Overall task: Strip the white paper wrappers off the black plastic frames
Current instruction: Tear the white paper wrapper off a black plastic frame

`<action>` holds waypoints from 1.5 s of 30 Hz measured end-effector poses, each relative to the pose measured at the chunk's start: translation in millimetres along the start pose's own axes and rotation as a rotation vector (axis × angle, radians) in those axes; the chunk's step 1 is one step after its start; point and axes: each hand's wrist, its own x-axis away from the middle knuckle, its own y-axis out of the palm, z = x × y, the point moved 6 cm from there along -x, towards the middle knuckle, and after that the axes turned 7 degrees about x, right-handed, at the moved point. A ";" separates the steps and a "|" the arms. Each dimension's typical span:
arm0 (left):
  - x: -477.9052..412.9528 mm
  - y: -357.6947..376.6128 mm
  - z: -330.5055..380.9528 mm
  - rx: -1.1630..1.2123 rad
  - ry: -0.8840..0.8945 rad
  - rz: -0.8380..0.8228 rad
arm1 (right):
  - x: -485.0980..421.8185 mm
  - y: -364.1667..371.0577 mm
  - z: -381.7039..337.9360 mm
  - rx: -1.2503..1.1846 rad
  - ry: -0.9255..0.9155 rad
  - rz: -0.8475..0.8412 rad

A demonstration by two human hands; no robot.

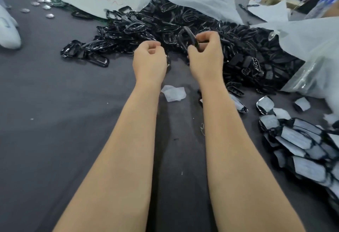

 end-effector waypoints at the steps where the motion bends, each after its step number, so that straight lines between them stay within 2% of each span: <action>1: 6.9 0.7 2.5 0.000 0.006 -0.033 | 6.9 -8.1 -1.5 0.014 -0.013 -0.006; 5: 39.2 13.5 10.0 0.007 -0.004 -0.240 | 41.6 -27.5 -13.4 0.079 -0.122 -0.046; 7: 56.1 16.4 8.2 0.008 -0.019 -0.307 | 61.4 -26.5 -17.2 0.049 -0.175 -0.138; 11: 72.9 9.1 -8.9 0.073 -0.055 -0.268 | 82.4 -22.7 -2.5 -0.129 -0.095 -0.314; 13: 74.8 2.5 -21.0 0.149 -0.101 -0.196 | 82.4 -33.6 13.6 -0.225 0.024 -0.213; 15: 75.6 -3.3 -28.6 0.147 -0.093 -0.131 | 76.4 -55.8 32.7 -0.030 0.088 0.019; 17: 76.1 -5.5 -30.8 0.128 -0.057 -0.096 | 72.7 -74.7 49.0 0.250 0.133 0.153; 19: 75.3 -3.6 -28.1 0.142 -0.025 -0.074 | 66.8 -77.7 64.9 0.403 0.177 0.109; 22: 73.8 5.6 -24.7 0.135 0.006 -0.084 | 61.4 -70.9 78.8 0.500 0.234 0.016; 31: 67.7 18.4 -31.2 0.169 -0.046 -0.146 | 40.0 -76.6 92.7 0.639 0.446 0.021; 36: 67.9 21.7 -32.8 0.199 -0.037 -0.162 | 37.8 -76.7 93.2 0.587 0.451 0.055; 38: 67.7 23.5 -33.3 0.205 -0.030 -0.186 | 38.6 -79.7 81.1 0.490 0.307 0.148; 40: 68.1 25.5 -33.6 0.209 -0.023 -0.209 | 43.3 -81.2 62.6 0.246 0.144 0.203; 42: 69.2 28.2 -32.7 0.204 -0.012 -0.233 | 50.1 -78.3 44.7 -0.004 0.058 0.137; 45: 70.7 31.2 -31.4 0.197 0.005 -0.268 | 62.2 -63.0 31.9 -0.038 0.000 -0.014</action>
